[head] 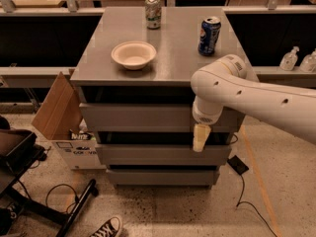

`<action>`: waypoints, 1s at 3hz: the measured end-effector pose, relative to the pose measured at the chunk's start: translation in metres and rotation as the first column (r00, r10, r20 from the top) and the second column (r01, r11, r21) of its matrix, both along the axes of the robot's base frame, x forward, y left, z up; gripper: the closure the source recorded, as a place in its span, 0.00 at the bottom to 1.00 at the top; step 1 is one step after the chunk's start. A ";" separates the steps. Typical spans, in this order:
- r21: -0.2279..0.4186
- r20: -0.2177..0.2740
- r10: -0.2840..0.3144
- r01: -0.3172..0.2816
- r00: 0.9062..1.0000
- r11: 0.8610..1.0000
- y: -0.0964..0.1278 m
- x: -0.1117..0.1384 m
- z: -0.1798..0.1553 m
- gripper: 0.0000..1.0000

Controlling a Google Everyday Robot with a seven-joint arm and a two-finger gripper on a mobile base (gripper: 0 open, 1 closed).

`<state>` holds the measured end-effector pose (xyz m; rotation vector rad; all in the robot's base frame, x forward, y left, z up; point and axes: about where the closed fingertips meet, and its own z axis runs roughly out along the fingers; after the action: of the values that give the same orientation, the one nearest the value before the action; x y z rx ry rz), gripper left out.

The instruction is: Open top drawer

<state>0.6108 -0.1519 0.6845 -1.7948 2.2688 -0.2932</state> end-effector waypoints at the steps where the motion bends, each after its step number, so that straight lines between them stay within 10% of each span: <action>1: -0.012 -0.001 -0.004 0.004 1.000 1.000 0.001 0.010 -0.008 0.24; 3: -0.093 0.006 -0.079 0.080 0.997 0.992 -0.030 -0.016 0.002 0.78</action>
Offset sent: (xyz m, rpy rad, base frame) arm -0.0053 -0.0274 0.0007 -0.1145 -0.0112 -0.0845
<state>0.5947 -0.1822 0.6869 -1.7491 2.3658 -0.4222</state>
